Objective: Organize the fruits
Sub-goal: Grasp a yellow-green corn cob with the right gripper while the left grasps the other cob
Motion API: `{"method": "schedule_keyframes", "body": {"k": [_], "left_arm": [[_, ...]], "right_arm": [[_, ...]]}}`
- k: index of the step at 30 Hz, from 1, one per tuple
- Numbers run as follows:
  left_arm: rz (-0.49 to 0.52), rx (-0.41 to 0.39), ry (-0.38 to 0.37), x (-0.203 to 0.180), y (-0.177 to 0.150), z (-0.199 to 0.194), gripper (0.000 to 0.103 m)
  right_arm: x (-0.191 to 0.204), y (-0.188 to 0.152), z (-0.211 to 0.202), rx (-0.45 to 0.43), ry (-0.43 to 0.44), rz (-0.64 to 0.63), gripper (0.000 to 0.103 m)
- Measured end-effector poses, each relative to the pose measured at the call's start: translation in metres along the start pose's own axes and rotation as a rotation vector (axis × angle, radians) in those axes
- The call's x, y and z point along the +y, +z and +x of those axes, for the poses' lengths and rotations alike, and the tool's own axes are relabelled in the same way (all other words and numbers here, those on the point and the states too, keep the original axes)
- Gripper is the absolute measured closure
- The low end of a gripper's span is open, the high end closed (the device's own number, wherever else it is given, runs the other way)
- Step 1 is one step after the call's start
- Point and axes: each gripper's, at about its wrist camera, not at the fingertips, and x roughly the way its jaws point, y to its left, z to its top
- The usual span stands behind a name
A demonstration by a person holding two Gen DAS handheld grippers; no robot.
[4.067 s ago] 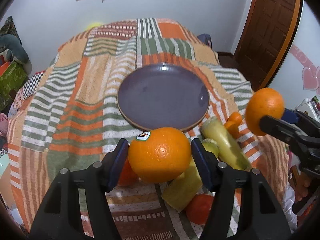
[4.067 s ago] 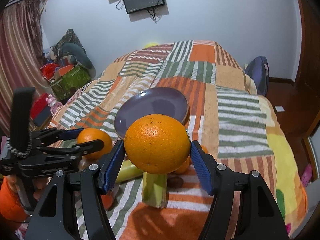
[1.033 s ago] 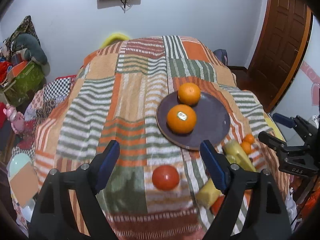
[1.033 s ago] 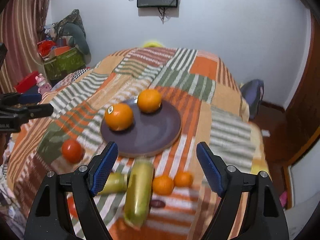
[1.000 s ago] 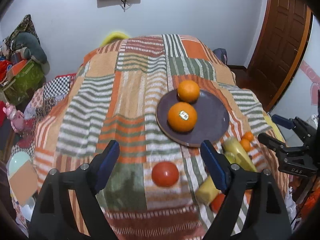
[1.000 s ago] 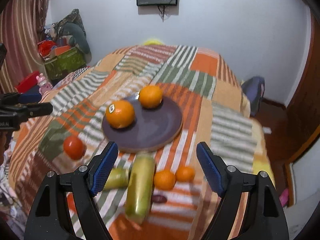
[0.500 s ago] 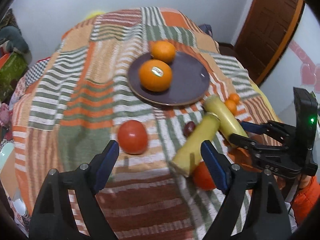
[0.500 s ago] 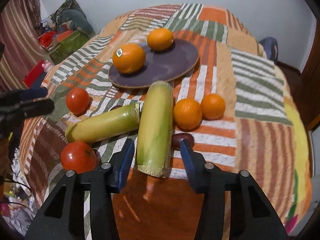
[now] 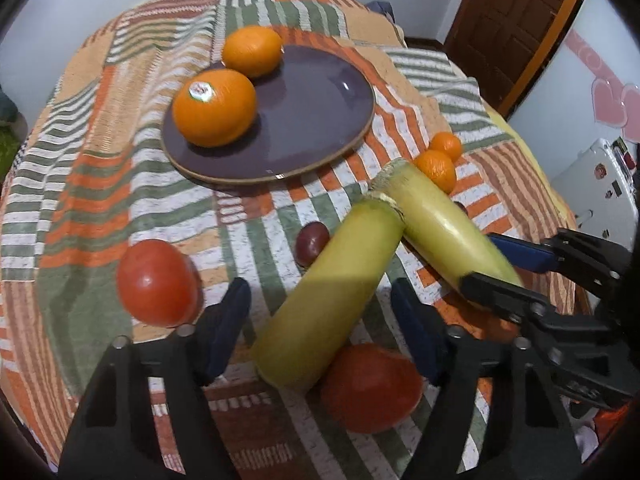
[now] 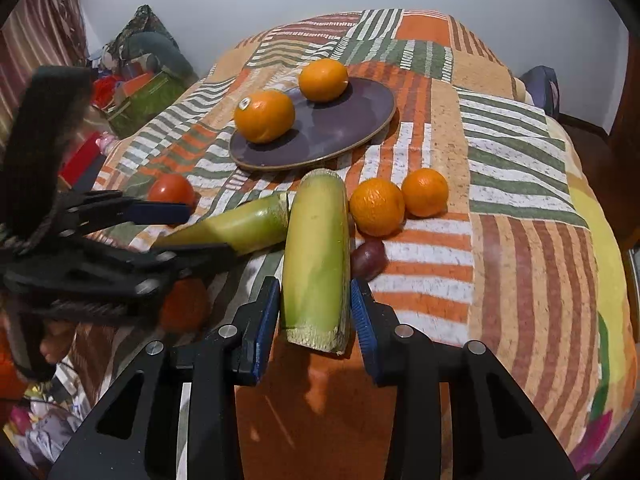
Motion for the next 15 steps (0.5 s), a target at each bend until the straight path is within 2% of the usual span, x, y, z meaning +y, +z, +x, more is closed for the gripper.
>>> {"method": "schedule_keyframes", "body": {"k": [2,9,15], "left_arm": [[0.005,0.023,-0.010,-0.001,0.000,0.007,0.042],[-0.012,0.004,0.007,-0.002,0.000,0.013,0.044],[-0.024,-0.003,0.011,0.001,0.002,0.007,0.054]], "right_arm": [[0.000,-0.005,-0.006,0.000,0.000,-0.007,0.069],[0.005,-0.012,-0.007,0.028,-0.025,-0.055,0.068],[0.001,-0.003,0.013,0.048,-0.012,-0.020,0.067]]}}
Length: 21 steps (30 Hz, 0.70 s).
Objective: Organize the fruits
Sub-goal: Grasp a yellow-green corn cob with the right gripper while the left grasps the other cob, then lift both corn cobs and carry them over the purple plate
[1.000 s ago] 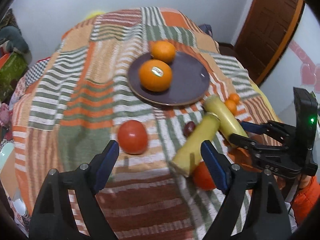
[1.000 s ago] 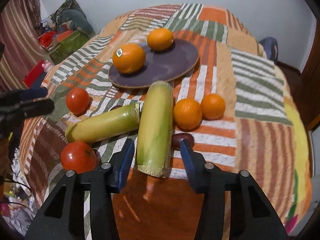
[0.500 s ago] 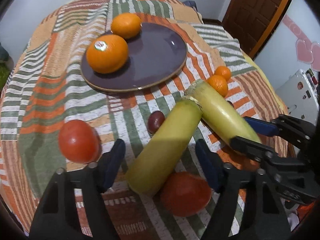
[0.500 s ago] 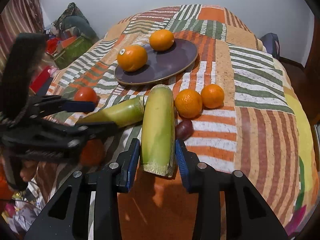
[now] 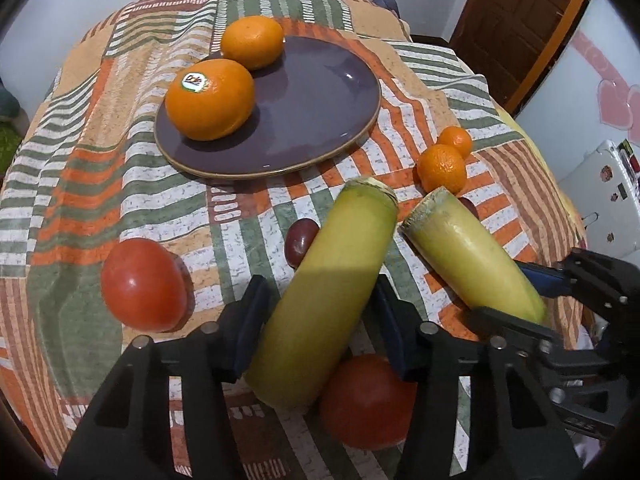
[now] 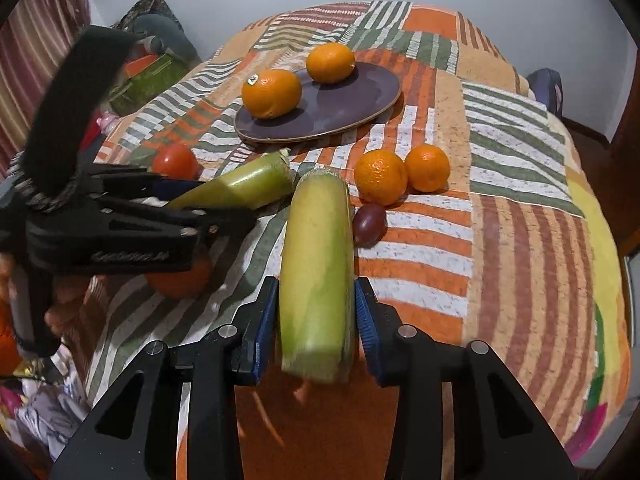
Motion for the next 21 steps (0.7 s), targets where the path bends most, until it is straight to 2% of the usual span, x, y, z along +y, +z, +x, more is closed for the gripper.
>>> {"method": "schedule_keyframes", "body": {"k": [2,5,8,12,21], "left_arm": [[-0.004,-0.011,0.004,0.002,0.001,-0.006,0.061],[-0.008,-0.033,0.025,0.008,0.001,-0.018,0.066],[-0.029,-0.039,0.011,0.016,-0.004,-0.029,0.066],[-0.024,-0.042,0.052,0.023,-0.018,-0.040,0.066],[-0.032,-0.015,0.028,0.037,-0.048,-0.059,0.066]], "right_arm": [[0.001,0.002,0.002,-0.001,-0.002,0.003,0.067],[0.002,0.000,0.000,-0.006,-0.002,0.008,0.068],[0.002,-0.003,-0.005,-0.006,0.005,0.008,0.068],[0.005,-0.009,-0.010,-0.004,-0.003,-0.009,0.068],[0.013,-0.013,-0.015,0.027,-0.009,-0.052,0.068]]}}
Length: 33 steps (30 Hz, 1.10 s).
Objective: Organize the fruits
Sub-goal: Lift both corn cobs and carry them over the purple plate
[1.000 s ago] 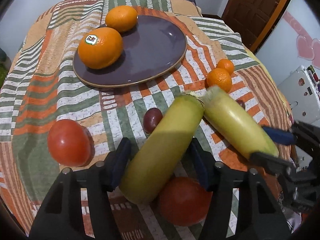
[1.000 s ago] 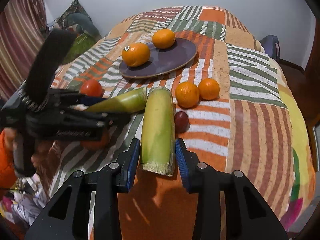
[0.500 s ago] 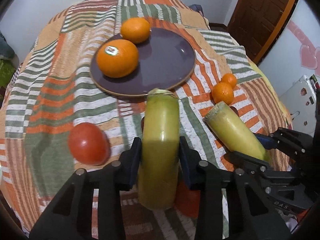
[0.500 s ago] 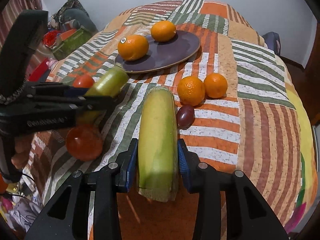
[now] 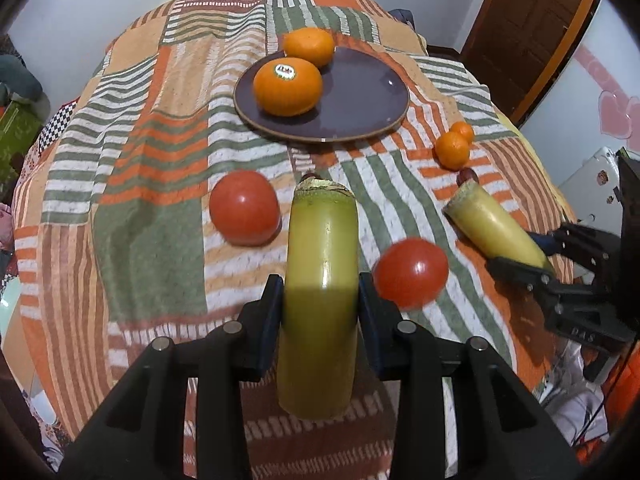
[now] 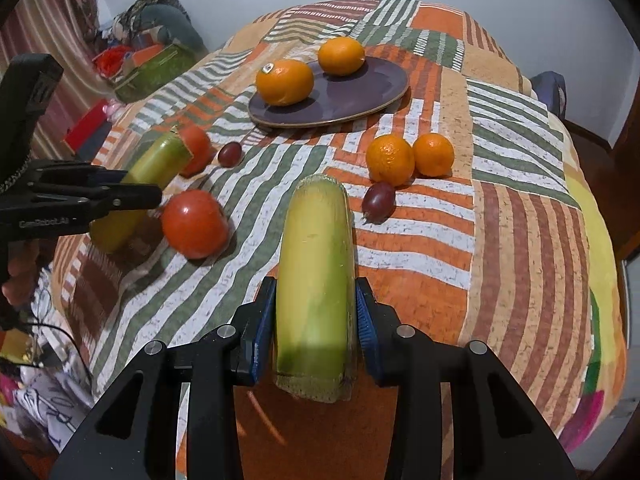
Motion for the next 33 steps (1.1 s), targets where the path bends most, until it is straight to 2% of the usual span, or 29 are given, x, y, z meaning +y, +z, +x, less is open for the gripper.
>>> {"method": "schedule_keyframes", "body": {"k": [5,10,17,26,33], "left_arm": [[-0.016,0.032,0.003,0.005,-0.009,0.011,0.067],[-0.044,0.030,-0.019,0.009,-0.007,0.017,0.067],[-0.045,0.032,-0.027,0.010,-0.004,0.023,0.067],[-0.058,-0.036,-0.021,0.011,0.006,0.006,0.067],[-0.058,-0.123,-0.033,0.010,0.036,-0.018,0.067]], "right_arm": [[-0.002,0.011,0.008,-0.007,0.003,0.009,0.066],[-0.001,0.017,0.021,0.009,0.000,0.003,0.066],[-0.003,0.017,0.017,-0.024,0.008,0.030,0.068],[-0.001,0.036,-0.007,-0.114,0.014,0.024,0.068],[-0.004,0.065,-0.016,-0.179,0.000,0.023,0.068]]}}
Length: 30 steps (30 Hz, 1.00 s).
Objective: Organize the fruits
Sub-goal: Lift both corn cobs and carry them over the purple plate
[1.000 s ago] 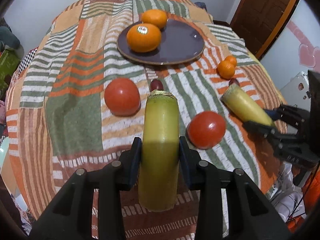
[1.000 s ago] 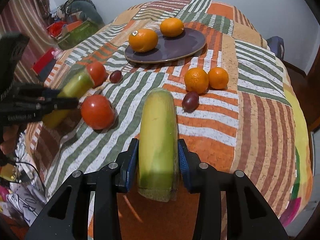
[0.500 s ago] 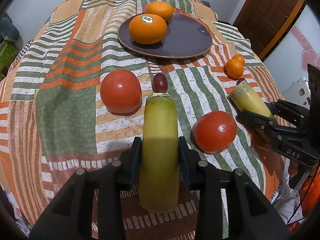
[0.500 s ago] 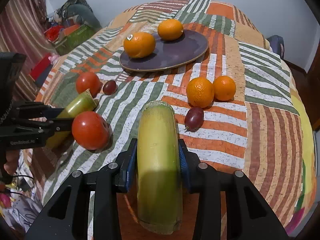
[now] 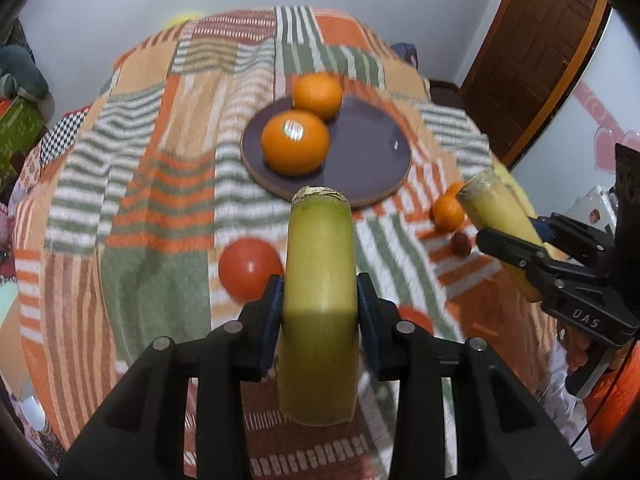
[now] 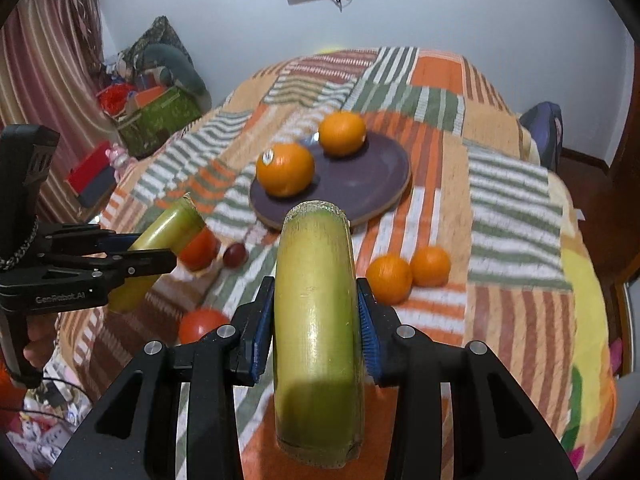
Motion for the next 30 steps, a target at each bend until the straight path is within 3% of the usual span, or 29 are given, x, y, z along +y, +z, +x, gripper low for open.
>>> {"method": "schedule_keyframes", "body": {"k": [12,30], "left_arm": [[0.039,-0.023,-0.034,-0.020,0.051,0.025,0.067],[0.028,0.028,-0.062,-0.029,0.103,0.100,0.067]], "right_arm": [[-0.023,0.046,0.016,-0.055,-0.050,-0.002,0.068],[-0.052,0.075,0.070,0.000,-0.089,-0.008,0.068]]}}
